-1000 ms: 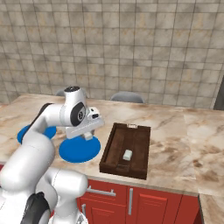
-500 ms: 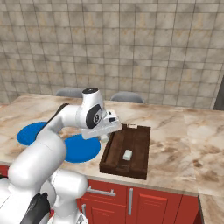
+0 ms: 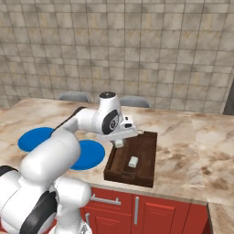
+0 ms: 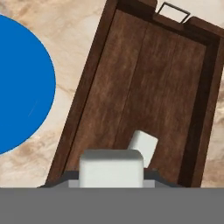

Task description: Move the dessert items from the plates to the tray.

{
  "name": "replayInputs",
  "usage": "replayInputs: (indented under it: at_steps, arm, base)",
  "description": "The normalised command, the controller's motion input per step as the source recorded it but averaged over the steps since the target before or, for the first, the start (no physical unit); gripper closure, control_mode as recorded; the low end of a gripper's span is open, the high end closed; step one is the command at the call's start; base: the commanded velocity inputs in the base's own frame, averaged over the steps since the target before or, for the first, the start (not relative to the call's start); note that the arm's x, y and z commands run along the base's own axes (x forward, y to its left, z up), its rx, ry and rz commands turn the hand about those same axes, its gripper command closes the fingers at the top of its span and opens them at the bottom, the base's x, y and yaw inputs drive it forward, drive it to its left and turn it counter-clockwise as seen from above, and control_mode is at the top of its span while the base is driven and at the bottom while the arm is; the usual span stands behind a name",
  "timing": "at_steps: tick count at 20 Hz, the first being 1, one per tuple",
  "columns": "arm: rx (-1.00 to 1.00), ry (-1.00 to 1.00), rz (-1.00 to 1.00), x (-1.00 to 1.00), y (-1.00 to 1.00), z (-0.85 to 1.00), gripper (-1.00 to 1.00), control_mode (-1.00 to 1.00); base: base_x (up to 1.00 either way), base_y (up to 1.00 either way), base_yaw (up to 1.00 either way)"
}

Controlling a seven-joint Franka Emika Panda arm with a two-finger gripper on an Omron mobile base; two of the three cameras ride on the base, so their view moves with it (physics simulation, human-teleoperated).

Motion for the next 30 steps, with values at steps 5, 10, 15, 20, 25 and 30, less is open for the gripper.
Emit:
replayInputs:
  at_steps: [5,10,15,20,25,30]
  arm:
    - [0.01,0.00,-0.04,0.31,-0.12,-0.01,1.00,-1.00]
    - [0.00,0.00,-0.04,0.18,0.00,-0.22,1.00,-1.00]
    - [0.04,0.00,-0.04,0.28,-0.02,-0.08,1.00,-1.00]
    - [0.06,-0.01,-0.06,0.40,-0.06,-0.01,1.00,-1.00]
    - [0.08,0.00,-0.06,0.33,-0.16,-0.02,1.00,-1.00]
    - [0.05,0.00,-0.03,0.26,-0.20,-0.07,1.00,-1.00]
  base:
    - [0.00,0.00,0.00]
    - [0.00,0.00,0.00]
    - [0.00,0.00,0.00]
    - [0.00,0.00,0.00]
    - [0.00,0.00,0.00]
    - [0.00,0.00,0.00]
